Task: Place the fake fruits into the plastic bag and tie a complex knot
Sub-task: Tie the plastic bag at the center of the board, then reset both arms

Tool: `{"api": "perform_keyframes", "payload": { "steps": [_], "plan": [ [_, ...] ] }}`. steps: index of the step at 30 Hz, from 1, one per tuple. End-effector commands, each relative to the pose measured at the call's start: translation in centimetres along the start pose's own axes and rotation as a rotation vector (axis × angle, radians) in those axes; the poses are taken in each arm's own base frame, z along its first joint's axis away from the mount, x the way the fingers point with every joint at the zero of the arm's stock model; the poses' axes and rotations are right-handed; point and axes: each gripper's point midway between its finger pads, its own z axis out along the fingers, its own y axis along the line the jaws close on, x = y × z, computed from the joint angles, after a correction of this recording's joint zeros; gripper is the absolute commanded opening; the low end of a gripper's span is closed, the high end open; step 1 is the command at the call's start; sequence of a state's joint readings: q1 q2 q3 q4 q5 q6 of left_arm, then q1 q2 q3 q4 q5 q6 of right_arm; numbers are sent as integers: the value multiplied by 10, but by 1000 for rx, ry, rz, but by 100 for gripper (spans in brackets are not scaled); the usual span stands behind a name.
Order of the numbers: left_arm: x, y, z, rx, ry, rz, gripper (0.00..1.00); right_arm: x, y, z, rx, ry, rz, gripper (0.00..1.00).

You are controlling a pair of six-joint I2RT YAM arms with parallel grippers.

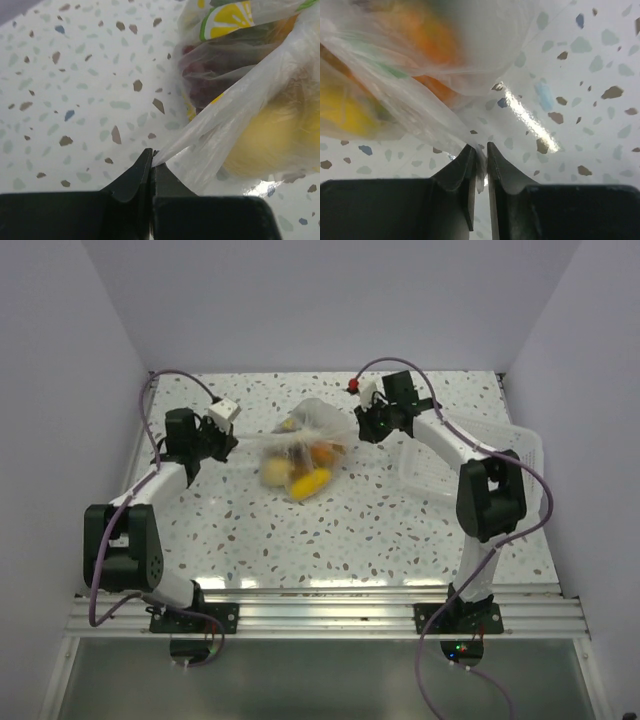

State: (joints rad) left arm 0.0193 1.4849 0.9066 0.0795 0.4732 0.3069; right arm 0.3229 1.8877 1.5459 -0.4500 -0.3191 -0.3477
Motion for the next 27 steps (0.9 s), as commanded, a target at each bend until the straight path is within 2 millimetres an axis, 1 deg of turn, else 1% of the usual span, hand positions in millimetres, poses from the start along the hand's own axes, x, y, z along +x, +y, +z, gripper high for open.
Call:
{"api": "perform_keyframes", "payload": {
  "steps": [1,2,3,4,5,6,7,8,9,10,11,12,13,14,15,16,17,19,20,21,23,24,25,26,27],
  "plan": [
    [23,77,-24,-312,71,10,5,42,-64,-23,224,162,81,18],
    [19,75,-22,-289,61,6,8,38,-63,-24,218,154,86,24],
    [13,73,-22,-275,51,0,11,24,-62,-28,210,122,88,31],
    [13,68,-23,-250,64,-27,21,15,-59,-32,197,101,94,34],
    [-13,63,-26,-205,10,-16,27,6,-56,-42,189,88,98,39],
    [-25,62,-29,-192,-7,-19,35,-11,-55,-53,188,48,102,45],
    [-35,57,-33,-169,-18,-29,44,-23,-48,-60,149,13,112,51],
    [-61,50,-44,-130,-56,-39,68,-34,-44,-70,141,-13,106,64],
    [-72,46,-48,-109,-66,-36,78,-52,-40,-90,142,-62,98,69],
    [-77,40,-55,-82,-58,-56,100,-62,-35,-102,128,-94,100,75],
    [-104,37,-65,-60,-105,-41,100,-71,-30,-111,116,-123,96,80],
    [-112,34,-70,-49,-109,-46,100,-79,-26,-123,105,-147,94,91],
    [-126,30,-79,-29,-106,-51,100,-89,-19,-140,78,-190,94,94],
    [-132,26,-82,-2,-107,-68,100,-92,-16,-149,63,-208,103,97],
    [-136,23,-84,11,-105,-92,100,-99,-11,-162,47,-244,120,99],
    [-144,19,-89,29,-104,-127,100,-101,-11,-168,29,-261,135,98],
    [-146,11,-90,73,-107,-142,100,-104,-4,-172,-4,-277,139,99],
    [-148,2,-91,114,-112,-186,100,-102,4,-177,-37,-288,147,99],
    [-150,-7,-93,156,-122,-193,100,-103,6,-177,-48,-299,149,99],
    [-150,-12,-93,174,-125,-202,100,-94,16,-170,-101,-285,175,99],
    [-148,-23,-88,189,-122,-226,100,-93,24,-168,-140,-306,195,98],
    [-146,-28,-86,194,-116,-220,100,-83,39,-161,-224,-292,242,98],
    [-139,-37,-82,202,-93,-197,100,-83,50,-160,-277,-300,253,98],
    [-136,-39,-80,189,-81,-189,100,-86,58,-158,-302,-311,257,98],
    [-132,-39,-78,168,-73,-188,100,-78,68,-152,-326,-289,274,99]
  ]
}}
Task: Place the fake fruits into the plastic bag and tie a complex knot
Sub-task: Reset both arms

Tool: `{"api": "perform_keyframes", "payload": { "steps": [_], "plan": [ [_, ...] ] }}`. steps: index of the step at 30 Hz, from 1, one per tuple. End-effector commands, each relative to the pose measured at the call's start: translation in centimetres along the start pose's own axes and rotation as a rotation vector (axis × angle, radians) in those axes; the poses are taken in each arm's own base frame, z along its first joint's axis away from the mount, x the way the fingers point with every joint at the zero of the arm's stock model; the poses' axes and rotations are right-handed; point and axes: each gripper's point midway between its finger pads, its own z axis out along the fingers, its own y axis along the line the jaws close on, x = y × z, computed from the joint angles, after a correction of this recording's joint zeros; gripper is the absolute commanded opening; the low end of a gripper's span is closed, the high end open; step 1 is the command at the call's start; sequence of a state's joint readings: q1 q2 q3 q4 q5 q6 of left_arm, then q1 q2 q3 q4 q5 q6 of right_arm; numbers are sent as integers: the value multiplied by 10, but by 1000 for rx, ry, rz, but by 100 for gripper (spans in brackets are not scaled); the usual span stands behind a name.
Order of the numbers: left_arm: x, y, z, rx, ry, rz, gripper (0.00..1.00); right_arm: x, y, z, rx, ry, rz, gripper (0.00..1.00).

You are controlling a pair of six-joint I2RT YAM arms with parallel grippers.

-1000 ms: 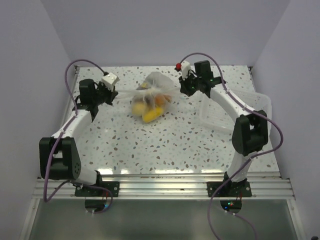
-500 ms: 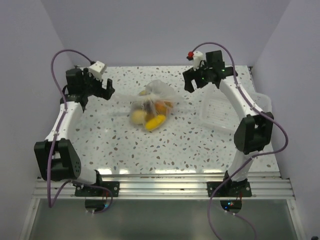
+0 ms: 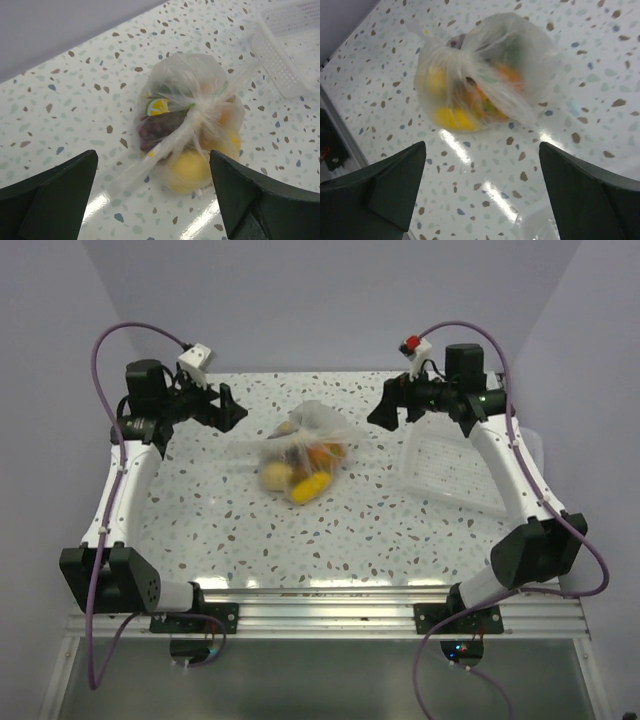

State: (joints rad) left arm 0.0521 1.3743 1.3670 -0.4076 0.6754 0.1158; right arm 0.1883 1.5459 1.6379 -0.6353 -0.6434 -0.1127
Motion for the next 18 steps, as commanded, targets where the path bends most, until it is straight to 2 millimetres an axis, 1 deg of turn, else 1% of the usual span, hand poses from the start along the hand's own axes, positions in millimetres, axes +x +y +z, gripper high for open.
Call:
{"api": "perform_keyframes", "payload": {
  "steps": [1,2,3,4,5,6,7,8,9,11,14,15,16,17,18],
  "plan": [
    [23,-15,1,-11,41,-40,100,25,46,21,-178,44,94,99],
    [28,-12,2,-37,45,-44,100,33,52,23,-176,70,94,99],
    [34,-11,2,-44,51,-50,100,49,51,30,-149,104,105,98],
    [50,-6,3,-68,76,-65,100,57,64,35,-170,118,96,99],
    [59,-12,9,-64,99,-67,100,68,66,37,-164,118,80,99],
    [72,-13,11,-69,133,-73,100,73,66,37,-149,119,59,99],
    [80,-12,13,-79,153,-80,100,80,59,38,-101,133,45,98],
    [85,-9,12,-98,165,-78,100,91,56,37,-88,168,35,99],
    [91,-8,13,-106,177,-88,100,97,55,37,-80,189,42,99],
    [93,-8,12,-113,175,-93,100,108,54,36,-75,200,54,99],
    [90,-7,10,-142,161,-101,100,105,56,31,-62,172,50,98],
    [84,-5,9,-156,148,-102,100,102,55,30,-55,170,46,99],
    [82,-2,8,-171,150,-101,100,102,54,29,-48,176,49,99],
    [78,-2,8,-169,143,-97,100,94,55,27,-46,162,39,99],
    [66,-1,6,-173,126,-79,100,90,54,26,-40,160,34,99]
  ]
}}
